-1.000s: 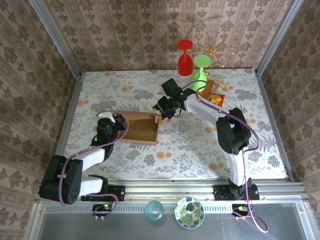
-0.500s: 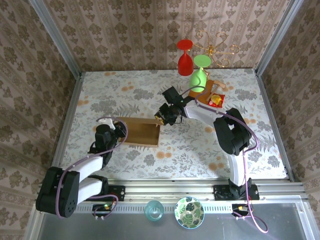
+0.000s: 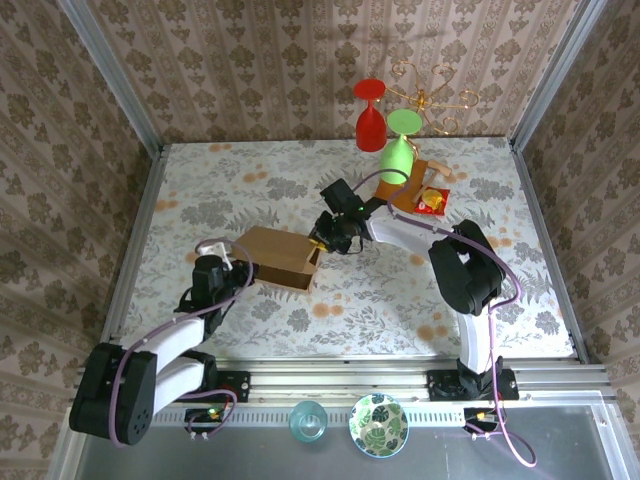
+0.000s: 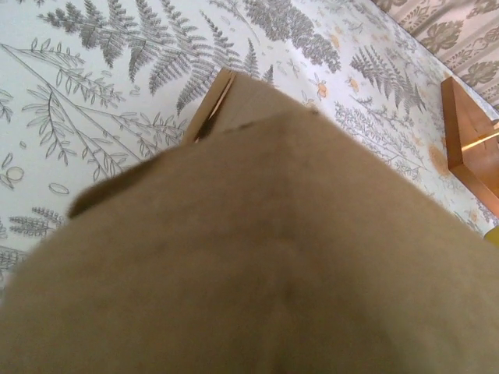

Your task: Fold the paper box

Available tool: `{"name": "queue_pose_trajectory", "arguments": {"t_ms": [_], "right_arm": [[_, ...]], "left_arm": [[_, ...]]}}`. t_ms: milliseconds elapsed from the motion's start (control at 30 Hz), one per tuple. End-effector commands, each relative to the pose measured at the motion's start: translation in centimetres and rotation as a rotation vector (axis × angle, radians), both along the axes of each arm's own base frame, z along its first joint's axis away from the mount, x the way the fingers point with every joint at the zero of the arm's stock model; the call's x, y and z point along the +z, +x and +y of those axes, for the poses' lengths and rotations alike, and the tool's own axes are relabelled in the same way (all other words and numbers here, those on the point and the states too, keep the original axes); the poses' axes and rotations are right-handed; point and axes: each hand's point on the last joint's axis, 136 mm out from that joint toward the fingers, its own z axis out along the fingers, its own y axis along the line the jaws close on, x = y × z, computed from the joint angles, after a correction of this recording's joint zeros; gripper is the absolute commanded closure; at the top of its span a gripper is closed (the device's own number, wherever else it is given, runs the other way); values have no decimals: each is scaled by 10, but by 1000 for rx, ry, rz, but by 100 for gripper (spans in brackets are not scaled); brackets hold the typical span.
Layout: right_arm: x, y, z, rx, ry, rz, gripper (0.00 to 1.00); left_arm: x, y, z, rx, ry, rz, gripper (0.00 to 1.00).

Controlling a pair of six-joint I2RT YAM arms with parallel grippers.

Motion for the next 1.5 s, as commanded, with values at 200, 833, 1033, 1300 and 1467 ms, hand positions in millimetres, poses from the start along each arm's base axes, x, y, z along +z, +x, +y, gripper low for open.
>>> {"name": "queue_pose_trajectory", "arguments": {"t_ms": [200, 833, 1033, 1300, 1467], "right_arm": [[4, -1, -8, 35, -79, -64, 78], [4, 2, -5, 75, -160, -98, 82], [1, 3, -9, 90, -213, -122, 83], [5, 16, -13, 122, -273, -206, 83], [6, 18, -13, 162, -291, -234, 82]], "left_arm": [[3, -32, 0, 26, -94, 177, 58], [19, -115, 26, 256, -239, 558, 59], [55, -113, 44, 351, -231, 476, 60], [89, -83, 42, 359, -264, 466, 58], [90, -41, 21, 216, -274, 477, 54]]}}
